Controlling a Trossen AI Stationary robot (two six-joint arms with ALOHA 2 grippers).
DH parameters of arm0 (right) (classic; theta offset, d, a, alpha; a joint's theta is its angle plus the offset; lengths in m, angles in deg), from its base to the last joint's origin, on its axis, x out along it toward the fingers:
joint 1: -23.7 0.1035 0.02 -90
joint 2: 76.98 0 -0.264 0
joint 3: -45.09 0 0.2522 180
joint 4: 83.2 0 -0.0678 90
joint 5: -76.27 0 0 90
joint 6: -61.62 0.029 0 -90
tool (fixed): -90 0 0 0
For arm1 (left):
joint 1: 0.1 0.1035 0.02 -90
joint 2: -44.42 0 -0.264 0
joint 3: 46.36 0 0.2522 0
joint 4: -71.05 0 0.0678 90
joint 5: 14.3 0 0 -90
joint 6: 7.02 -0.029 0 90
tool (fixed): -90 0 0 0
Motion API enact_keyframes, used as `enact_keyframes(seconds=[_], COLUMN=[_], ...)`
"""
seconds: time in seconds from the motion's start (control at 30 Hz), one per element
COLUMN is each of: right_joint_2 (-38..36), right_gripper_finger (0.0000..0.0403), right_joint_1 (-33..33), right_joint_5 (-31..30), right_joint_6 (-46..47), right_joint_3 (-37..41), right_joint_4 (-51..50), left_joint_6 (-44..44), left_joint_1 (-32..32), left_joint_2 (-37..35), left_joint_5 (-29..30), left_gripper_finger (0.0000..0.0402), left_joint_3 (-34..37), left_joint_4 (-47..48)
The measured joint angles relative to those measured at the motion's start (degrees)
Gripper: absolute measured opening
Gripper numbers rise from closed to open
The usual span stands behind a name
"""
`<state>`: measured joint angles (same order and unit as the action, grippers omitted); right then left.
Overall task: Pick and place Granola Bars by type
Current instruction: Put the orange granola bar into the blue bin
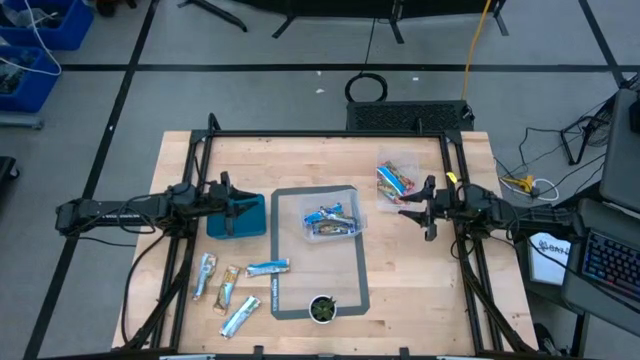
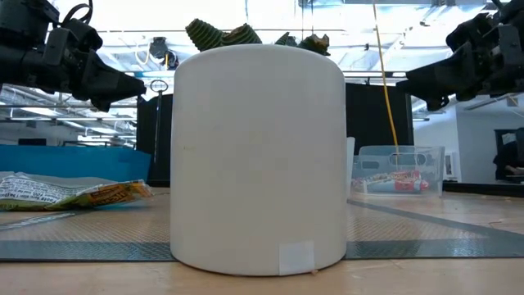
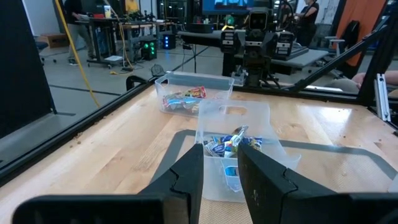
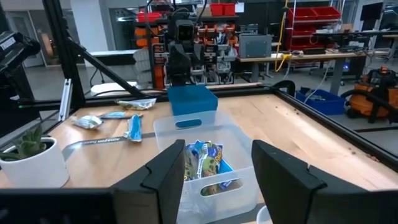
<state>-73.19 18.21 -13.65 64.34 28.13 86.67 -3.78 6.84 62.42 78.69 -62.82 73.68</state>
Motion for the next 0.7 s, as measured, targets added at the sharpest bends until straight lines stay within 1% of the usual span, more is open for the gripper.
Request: enact_keyframes(seconds=[0.23,0.47,0.57,0.63,0.7], right_joint_2=[0.0,0.0,0.0,0.0,0.0], right_gripper_finger=[0.0176,0.0176,0.0176,0.0176,0.0176], right_joint_1=[0.0,0.0,0.0,0.0,0.0], right_joint_5=[0.0,0.0,0.0,0.0,0.0], right_joint_6=[0.0,0.0,0.0,0.0,0.0], right_joint_3=[0.1,0.2,0.2,0.2,0.2], right_joint_4=[0.0,0.0,0.0,0.0,0.0], left_joint_6=[0.4,1.7,0.4,-0.6,2.5], left_joint_1=[0.0,0.0,0.0,0.1,0.1], left_joint_2=[0.0,0.0,0.0,0.4,1.0], left_joint_5=[-0.2,0.4,0.5,1.9,2.7], left_gripper_finger=[0.0104,0.0104,0.0104,0.0104,0.0104], left_joint_3=[0.0,0.0,0.0,0.0,0.0], left_joint_4=[-2.6,-2.7,-1.8,-0.4,1.5])
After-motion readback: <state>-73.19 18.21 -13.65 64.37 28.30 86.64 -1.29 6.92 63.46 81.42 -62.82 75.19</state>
